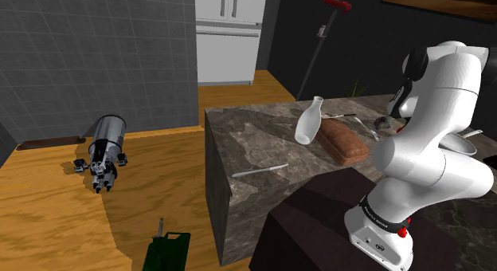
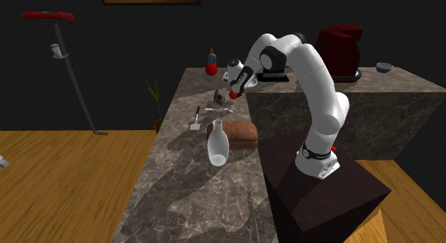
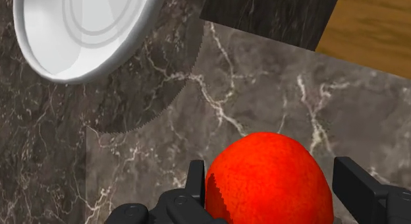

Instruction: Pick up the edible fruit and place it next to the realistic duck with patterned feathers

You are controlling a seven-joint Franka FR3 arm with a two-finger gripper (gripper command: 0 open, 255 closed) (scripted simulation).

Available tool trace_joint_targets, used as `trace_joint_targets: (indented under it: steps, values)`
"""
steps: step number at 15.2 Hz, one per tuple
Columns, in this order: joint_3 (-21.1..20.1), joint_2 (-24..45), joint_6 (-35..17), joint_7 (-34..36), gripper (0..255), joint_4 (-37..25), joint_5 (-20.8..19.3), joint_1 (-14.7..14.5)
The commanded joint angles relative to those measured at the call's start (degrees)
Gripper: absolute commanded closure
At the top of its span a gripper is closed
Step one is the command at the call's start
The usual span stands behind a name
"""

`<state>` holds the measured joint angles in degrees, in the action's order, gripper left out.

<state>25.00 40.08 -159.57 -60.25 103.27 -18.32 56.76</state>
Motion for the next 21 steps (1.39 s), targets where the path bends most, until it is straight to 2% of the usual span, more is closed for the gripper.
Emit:
trace_joint_targets:
  steps: [1, 10, 11, 16, 20, 21]
  values:
    - [-0.06, 1.36, -0.94, 0.46, 255, -0.36, 0.08, 0.11]
    - [-0.07, 2.18, -1.49, 0.71, 255, -0.55, 0.13, 0.16]
    - [-0.10, 2.22, -1.51, 0.67, 0, -0.60, 0.15, 0.22]
    - [-0.07, 2.18, -1.49, 0.71, 0, -0.55, 0.13, 0.16]
    - [1.94, -5.05, 1.38, 1.78, 0, 4.42, -1.49, -3.79]
    - [1.93, -5.05, 1.38, 1.79, 0, 4.42, -1.50, -3.78]
